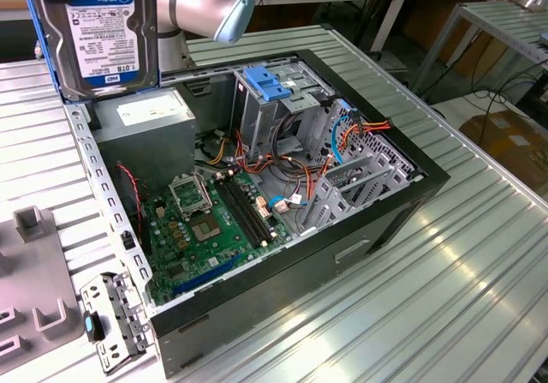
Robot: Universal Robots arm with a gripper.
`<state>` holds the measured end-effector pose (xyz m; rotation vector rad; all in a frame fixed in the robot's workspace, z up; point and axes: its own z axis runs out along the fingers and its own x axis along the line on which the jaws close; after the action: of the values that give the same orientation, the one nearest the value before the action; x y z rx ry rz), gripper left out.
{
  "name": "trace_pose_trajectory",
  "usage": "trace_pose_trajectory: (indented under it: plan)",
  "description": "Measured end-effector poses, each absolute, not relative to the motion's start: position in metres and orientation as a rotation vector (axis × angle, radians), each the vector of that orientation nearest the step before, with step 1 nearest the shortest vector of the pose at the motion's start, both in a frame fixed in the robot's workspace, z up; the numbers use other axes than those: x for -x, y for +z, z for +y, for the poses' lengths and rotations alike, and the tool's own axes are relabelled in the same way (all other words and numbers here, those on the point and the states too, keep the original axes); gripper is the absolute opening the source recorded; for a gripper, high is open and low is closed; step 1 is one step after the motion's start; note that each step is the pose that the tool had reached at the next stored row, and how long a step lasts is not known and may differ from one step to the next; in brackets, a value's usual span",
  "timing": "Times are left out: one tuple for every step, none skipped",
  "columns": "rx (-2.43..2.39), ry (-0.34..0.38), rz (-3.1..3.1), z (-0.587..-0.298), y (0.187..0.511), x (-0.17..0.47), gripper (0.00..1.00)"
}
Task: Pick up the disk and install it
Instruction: 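Pick up the disk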
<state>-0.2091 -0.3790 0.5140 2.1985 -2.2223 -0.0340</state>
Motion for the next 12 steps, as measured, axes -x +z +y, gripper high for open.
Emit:
trace_pose_trajectory:
  plan:
    - [-2.199,-0.034,-2.222,-0.379,0.514,0.207,0.37]
    - [-2.199,-0.034,-2.222,-0.379,0.514,0.205,0.37]
    - [-2.198,-0.034,-2.222,-0.379,0.514,0.202,0.37]
    - [-2.198,-0.034,-2.222,-0.379,0.514,0.2,0.37]
    - [-2.198,-0.034,-2.222,-0.38,0.514,0.198,0.37]
    - [-2.198,-0.034,-2.222,-0.38,0.514,0.195,0.37]
    - [-2.198,-0.034,-2.222,-0.38,0.514,0.193,0.37]
    - [-2.198,-0.034,-2.222,-0.38,0.514,0.192,0.37]
    - [-2.198,-0.034,-2.222,-0.38,0.514,0.19,0.37]
    - [-2.198,-0.034,-2.222,-0.38,0.514,0.189,0.37]
    - [-2.198,-0.034,-2.222,-0.38,0.514,0.188,0.37]
    - [-2.198,-0.034,-2.222,-0.38,0.514,0.188,0.37]
